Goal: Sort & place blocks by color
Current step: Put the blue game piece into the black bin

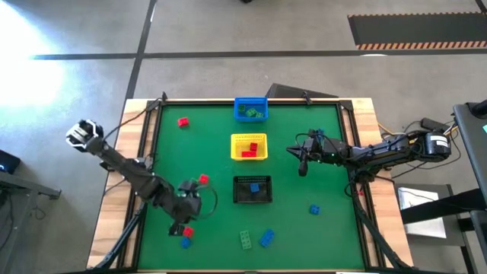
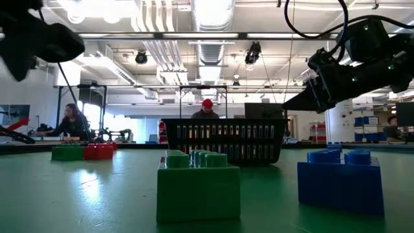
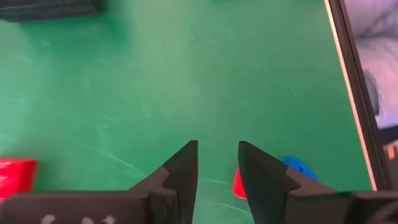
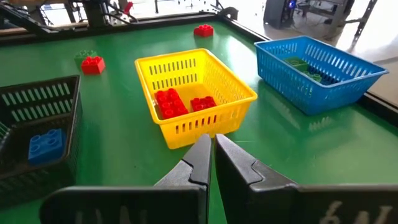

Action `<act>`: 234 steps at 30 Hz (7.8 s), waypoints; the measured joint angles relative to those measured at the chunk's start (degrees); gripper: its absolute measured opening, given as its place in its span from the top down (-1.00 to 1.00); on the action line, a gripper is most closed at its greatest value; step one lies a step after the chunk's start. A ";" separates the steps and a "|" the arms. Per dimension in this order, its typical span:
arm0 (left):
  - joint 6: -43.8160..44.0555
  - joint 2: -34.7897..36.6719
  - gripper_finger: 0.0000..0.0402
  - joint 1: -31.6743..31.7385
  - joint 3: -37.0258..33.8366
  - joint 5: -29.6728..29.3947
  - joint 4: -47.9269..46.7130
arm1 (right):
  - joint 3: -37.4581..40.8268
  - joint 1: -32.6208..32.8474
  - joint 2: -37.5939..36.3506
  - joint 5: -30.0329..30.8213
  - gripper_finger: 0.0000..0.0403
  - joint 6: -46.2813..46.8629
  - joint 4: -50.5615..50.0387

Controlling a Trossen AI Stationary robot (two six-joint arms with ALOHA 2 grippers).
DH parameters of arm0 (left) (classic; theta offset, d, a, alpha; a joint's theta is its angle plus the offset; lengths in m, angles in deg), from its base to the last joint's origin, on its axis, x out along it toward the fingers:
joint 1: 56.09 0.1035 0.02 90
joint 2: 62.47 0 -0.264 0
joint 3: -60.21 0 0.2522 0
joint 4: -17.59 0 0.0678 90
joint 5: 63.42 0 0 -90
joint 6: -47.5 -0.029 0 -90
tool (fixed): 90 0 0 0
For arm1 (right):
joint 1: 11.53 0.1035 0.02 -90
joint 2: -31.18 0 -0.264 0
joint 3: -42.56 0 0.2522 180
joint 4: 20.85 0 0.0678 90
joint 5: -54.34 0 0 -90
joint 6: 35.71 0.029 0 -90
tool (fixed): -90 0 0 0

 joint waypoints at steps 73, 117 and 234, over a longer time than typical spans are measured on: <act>50.77 -20.61 -0.27 -13.07 11.92 6.06 -7.34 | 0.00 0.00 0.02 0.00 0.94 0.59 -1.28; 8.95 -11.23 0.40 0.35 9.47 -15.43 5.22 | 0.00 0.00 0.02 0.04 0.94 0.61 -2.13; -20.76 -28.42 0.10 25.02 17.95 -3.03 24.45 | 0.00 0.00 0.04 0.06 0.94 1.05 -2.61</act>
